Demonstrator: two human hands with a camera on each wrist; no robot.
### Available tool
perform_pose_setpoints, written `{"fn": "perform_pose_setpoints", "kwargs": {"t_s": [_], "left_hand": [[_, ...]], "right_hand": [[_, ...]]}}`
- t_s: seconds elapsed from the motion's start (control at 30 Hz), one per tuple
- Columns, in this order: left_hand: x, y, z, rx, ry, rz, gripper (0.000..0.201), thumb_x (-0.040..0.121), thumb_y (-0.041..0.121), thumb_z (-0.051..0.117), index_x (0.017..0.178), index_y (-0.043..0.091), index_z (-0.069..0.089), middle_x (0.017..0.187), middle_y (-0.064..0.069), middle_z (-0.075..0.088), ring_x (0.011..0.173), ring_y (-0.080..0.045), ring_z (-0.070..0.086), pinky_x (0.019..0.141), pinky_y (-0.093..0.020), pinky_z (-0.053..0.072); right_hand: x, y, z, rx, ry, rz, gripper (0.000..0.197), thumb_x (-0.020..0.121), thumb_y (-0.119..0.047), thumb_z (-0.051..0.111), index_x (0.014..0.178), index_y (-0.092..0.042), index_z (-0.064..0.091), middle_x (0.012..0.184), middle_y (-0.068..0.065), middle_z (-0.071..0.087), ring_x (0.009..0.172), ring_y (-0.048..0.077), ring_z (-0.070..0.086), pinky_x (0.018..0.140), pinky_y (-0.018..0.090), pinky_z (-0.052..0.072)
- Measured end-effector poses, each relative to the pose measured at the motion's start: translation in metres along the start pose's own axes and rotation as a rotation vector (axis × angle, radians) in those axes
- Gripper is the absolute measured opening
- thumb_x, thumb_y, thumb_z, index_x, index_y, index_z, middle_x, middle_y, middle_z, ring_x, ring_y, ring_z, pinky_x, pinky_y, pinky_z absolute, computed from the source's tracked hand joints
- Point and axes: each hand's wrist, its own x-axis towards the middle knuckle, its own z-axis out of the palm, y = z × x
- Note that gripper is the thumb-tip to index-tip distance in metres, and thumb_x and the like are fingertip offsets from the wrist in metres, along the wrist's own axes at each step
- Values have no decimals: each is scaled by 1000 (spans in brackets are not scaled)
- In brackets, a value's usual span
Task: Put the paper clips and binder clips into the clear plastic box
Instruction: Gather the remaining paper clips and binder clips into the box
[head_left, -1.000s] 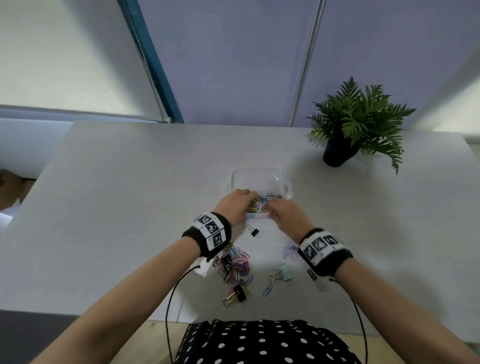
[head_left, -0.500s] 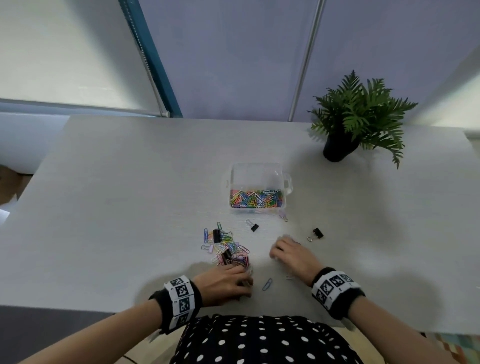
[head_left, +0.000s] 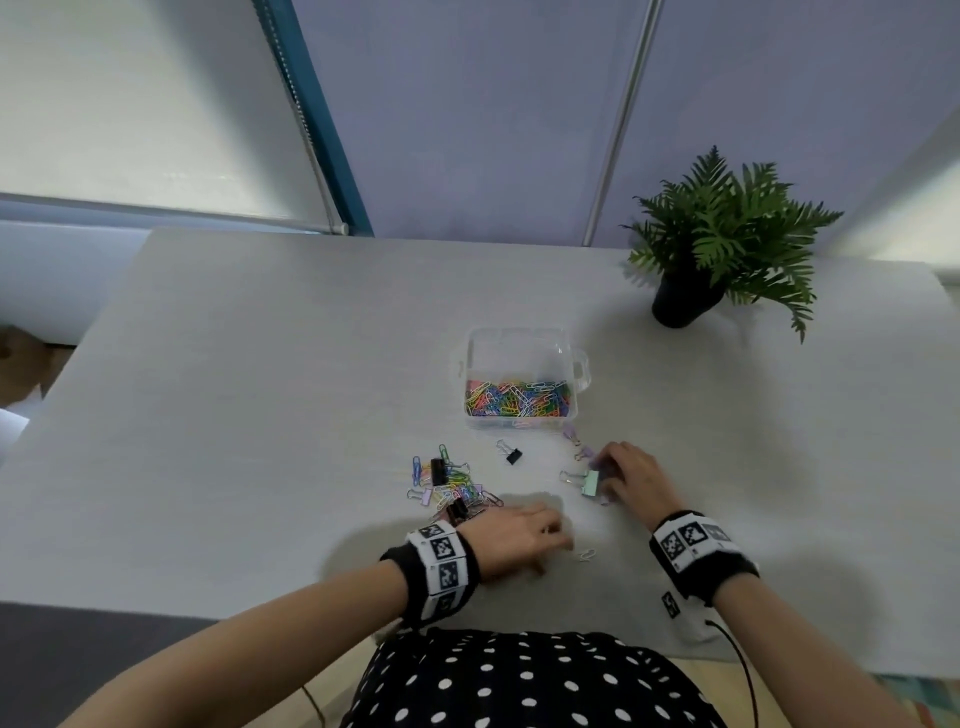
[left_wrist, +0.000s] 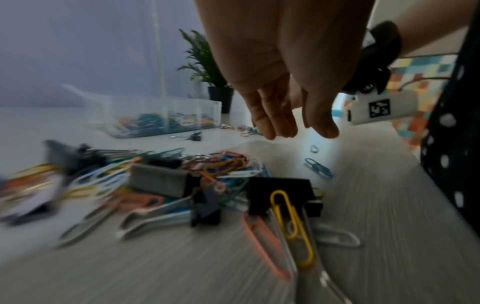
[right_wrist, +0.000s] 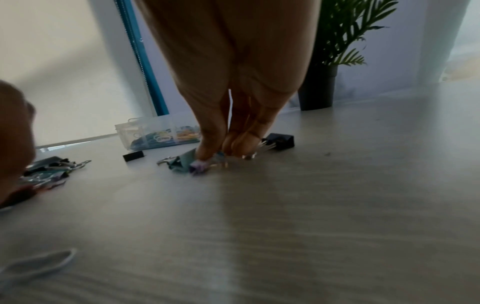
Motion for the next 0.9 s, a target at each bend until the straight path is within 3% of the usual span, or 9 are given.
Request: {"fn": "perform_pose_setpoints", "kwargs": {"t_s": [0.1,0.2,0.33,0.43,0.53,0.63,0.73,0.8,0.9], "left_hand": [[12,4,7,-23,-168,118,21,84,11,58,105,7,59,101,-20,54,92,-34,56,70,-44,54],[12,2,13,-11,-203,170,9,81,10,60,88,4,59,91,-19,55,83,-31,57,61,-39,54],[9,-5,11,-87,-163,75,12,83,2,55,94,-2,58,101,-23,53,95,-34,53,62,-43,53],[1,-12,11,-126,-169,82,22,80,-5,55,101,-2,60,107,-24,53,98,-36,54,66,-43,54],[-2,-12,11,-95,-175,77,20,80,-2,55,99,1,59,103,-22,53,93,-35,54,59,-38,53],[2,-9,10,-39,-172,52,15,82,5,53,94,0,58,96,-23,52,86,-34,56,56,-34,48],[4,-9,10,1,-210,79,14,82,3,55,94,0,59,93,-23,53,87,-34,54,56,-38,50],[1,-11,8,-1,-225,105,13,80,1,57,92,-1,59,89,-22,54,86,-33,56,53,-38,52],[-8,-15,6,-30,-211,106,10,81,0,55,90,-2,59,89,-22,57,85,-33,58,54,-35,52]], "right_hand": [[1,-5,4,7,5,4,16,64,2,65,74,-9,60,80,1,47,86,30,52,75,40,42],[1,-8,2,14,24,22,16,67,0,66,69,-12,56,80,8,51,86,30,52,75,40,42],[-3,-3,-9,90,63,63,22,74,3,59,75,-17,49,72,7,61,64,25,59,66,31,47],[-10,-3,-21,307,161,59,22,78,11,54,85,-9,59,71,6,62,45,4,56,54,11,48],[-24,-11,-28,345,45,-68,18,83,6,53,86,-10,60,71,4,62,53,1,55,55,7,44],[-45,-13,-13,184,-137,-224,18,78,-3,65,78,-19,58,77,-9,54,71,-7,50,64,4,38],[-61,-4,20,-19,-271,-327,17,73,-14,67,85,-15,55,89,-8,48,80,-3,43,70,15,40],[-63,2,36,-142,-262,-344,18,73,-16,63,87,-13,52,97,0,49,88,9,42,73,30,43],[-60,2,39,-118,-238,-335,13,74,-15,62,79,-12,50,93,5,51,86,9,39,71,35,43]]}}
